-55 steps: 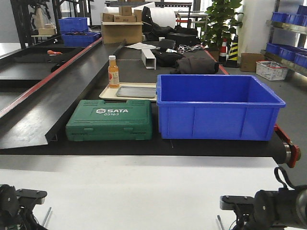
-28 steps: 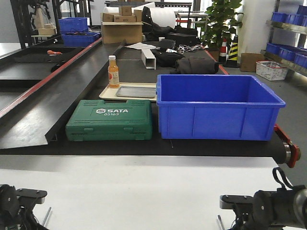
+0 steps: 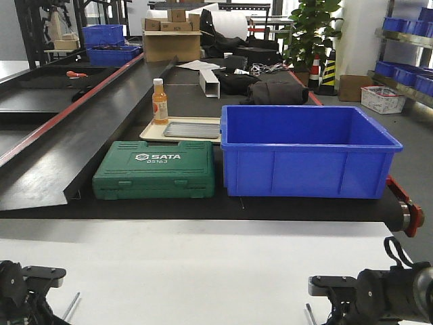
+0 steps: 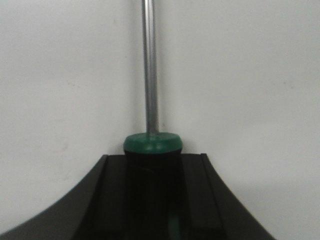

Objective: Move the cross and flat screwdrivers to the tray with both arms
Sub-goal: 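Close both grippers on the screwdriver handles, then lift both screwdrivers upright off the white table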

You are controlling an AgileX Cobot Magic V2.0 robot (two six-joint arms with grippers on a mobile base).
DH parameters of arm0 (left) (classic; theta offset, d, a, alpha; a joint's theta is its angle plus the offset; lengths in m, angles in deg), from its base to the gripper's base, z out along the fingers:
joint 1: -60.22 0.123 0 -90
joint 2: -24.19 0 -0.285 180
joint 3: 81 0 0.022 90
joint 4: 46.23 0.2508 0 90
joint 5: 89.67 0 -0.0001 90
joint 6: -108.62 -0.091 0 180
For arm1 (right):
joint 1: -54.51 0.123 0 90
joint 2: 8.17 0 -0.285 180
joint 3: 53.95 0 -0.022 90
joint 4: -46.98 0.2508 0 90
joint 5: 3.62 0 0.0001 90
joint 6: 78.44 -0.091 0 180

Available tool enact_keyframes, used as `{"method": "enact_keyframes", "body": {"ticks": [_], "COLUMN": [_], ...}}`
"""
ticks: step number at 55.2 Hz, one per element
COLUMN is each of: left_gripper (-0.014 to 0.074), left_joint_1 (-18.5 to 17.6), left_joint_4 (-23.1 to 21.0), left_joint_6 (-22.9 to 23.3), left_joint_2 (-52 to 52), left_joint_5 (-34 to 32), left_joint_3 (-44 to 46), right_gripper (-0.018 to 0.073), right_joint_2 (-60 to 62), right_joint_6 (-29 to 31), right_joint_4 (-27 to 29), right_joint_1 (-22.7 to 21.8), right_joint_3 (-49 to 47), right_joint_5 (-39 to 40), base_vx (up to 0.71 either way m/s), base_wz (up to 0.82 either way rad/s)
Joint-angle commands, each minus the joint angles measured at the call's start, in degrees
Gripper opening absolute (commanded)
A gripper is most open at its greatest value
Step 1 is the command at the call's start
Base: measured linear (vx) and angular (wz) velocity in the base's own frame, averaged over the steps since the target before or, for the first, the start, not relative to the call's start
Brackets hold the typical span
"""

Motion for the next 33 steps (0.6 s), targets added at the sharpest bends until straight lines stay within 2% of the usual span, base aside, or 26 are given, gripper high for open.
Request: {"method": "enact_keyframes", "body": {"ticks": [1,12,21,33], "left_gripper": [-0.0007,-0.0007,-0.0007,-0.0006], "left_joint_1": [-0.2,-0.24,-1.11,-6.44], "left_joint_4": [-1.06,-1.06,-1.32,-1.73], "left_joint_6": [-0.09,-0.27,-0.27,0.04], "left_joint_2": [-6.02,-14.61,-23.61,-37.06], "left_joint_5": [-2.5,-6.48,-7.3,-9.2], "left_joint_3": [1.21,1.21,1.13,1.13], "right_gripper": [-0.0011,-0.0011,-0.0009,-0.0009], "right_joint_2": [5.89,15.04,24.35,40.72], "right_joint_6": [1.07,1.07,1.07,0.69], "right_joint_4": [0.26,-0.03,-0.82,-2.61], "right_joint_1": [0.07,0.07,0.07,0.07], "right_joint_3": [-0.85,-0.85,-0.74,5.34], "right_joint_5": [2.36,5.35,5.09,7.69], "base_vx": [0.0,0.0,0.0,0.0], "base_wz": [0.0,0.0,0.0,0.0]}}
